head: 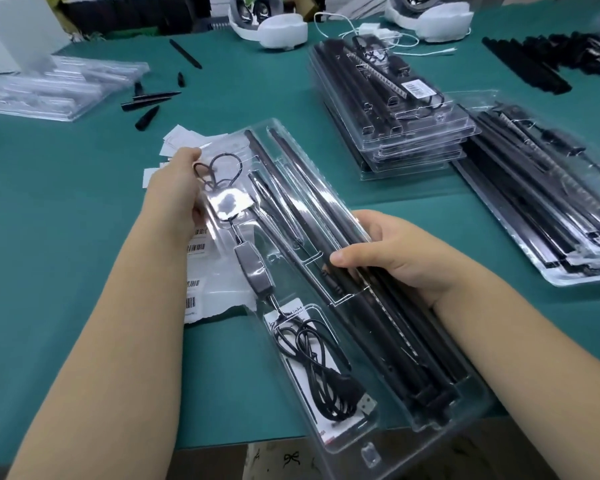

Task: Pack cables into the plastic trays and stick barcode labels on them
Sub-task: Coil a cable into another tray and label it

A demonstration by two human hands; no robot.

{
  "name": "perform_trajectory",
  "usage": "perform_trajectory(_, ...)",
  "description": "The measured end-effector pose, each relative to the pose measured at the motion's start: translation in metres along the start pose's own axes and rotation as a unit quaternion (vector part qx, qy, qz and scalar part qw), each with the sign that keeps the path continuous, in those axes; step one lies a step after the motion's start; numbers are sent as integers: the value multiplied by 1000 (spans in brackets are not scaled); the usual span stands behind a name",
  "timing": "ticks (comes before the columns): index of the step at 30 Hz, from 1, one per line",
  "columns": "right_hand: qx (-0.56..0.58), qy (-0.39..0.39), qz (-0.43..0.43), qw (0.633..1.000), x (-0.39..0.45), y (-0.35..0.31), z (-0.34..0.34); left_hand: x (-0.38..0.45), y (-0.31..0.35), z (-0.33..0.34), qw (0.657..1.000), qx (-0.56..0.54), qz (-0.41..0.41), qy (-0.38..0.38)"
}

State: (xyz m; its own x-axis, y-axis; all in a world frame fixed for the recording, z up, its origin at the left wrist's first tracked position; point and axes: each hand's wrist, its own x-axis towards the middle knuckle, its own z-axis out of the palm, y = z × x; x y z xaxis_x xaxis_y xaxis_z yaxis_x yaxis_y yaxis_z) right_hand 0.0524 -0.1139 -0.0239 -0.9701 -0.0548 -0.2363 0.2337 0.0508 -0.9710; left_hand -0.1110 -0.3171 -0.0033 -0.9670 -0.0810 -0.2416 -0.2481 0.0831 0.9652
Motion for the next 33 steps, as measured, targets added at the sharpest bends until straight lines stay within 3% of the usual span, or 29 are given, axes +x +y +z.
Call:
perform_trajectory(1,14,15,8,1000,1,0,-1,2,0,-2,992,124,32,24)
perform_trajectory(3,17,52,5,999,3,0,-2,8,-2,-9,940,308,122,79)
perform_trajectory(5,-45,91,1,995,3,-1,-3,9,-5,-13,910,370,169,82)
perform_trajectory(9,-90,157,12,983,6,2,-1,11,-16,-14,868,475,144,12)
perform_trajectory(15,-165,227,-31,959,9,11,1,8,-15,-13,871,468,146,8)
perform_trajectory(18,-224,251,-44,941,8,11,1,-1,-9,-16,882,441,157,-48)
perform_trajectory(23,-295,286,-48,911,6,11,4,-11,1,-22,825,518,147,-174)
perform_trajectory(28,-439,283,-62,851,4,9,2,-13,-2,-17,799,556,111,-200)
perform_trajectory(33,-432,242,-42,868,6,7,3,-12,-4,-17,804,540,142,-206)
